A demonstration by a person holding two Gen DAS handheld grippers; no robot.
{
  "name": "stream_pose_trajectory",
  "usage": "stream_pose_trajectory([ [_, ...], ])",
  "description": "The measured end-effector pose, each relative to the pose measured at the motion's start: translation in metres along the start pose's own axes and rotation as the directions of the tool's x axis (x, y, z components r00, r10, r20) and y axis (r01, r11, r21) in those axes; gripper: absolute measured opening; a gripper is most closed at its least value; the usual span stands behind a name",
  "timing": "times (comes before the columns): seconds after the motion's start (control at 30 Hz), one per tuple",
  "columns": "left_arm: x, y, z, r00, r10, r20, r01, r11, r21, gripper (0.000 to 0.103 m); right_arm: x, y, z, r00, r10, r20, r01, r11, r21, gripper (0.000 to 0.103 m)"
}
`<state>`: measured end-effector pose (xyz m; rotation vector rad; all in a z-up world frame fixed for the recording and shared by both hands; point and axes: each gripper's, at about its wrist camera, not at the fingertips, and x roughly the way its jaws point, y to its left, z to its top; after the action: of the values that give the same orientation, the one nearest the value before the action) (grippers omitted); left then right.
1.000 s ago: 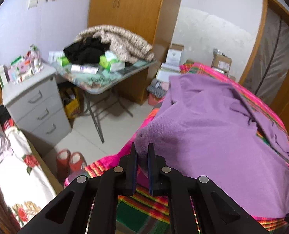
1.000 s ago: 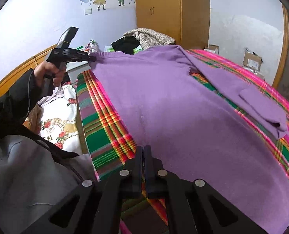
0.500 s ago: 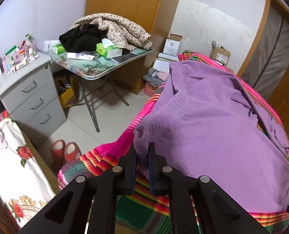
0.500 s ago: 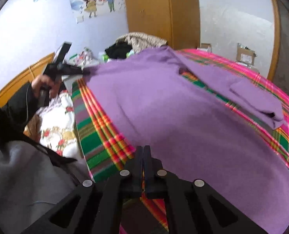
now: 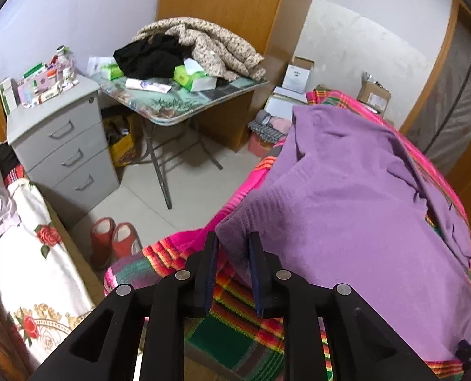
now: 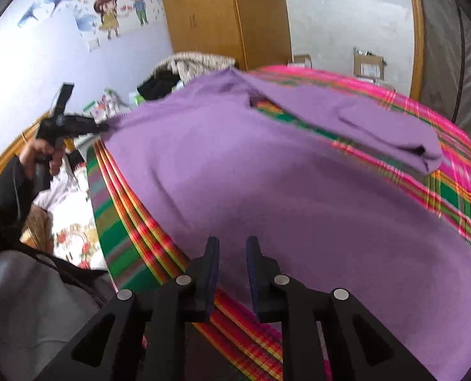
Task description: Fold clothes
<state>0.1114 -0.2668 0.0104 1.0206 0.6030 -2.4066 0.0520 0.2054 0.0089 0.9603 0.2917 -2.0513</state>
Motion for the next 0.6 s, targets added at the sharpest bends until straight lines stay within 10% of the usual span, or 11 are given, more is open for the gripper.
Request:
stream_pose_trajectory([
  [0.33,-0.030,0.015,0.011,0.987,0.098,0.128,-0.085,0.991,-0.099,0.023,-0.010,-0.014,0.003,0.997,-0.019,0.070,0.015,0.998,0.063,0.018],
  [0.6,-0.026,-0.040,-0.007,0.989,-0.121,0.083,0.119,0.993,0.026,0.023,0.005,-0.004,-0.001,1.000,0.022,0.019,-0.022,0.999,0.043,0.018],
])
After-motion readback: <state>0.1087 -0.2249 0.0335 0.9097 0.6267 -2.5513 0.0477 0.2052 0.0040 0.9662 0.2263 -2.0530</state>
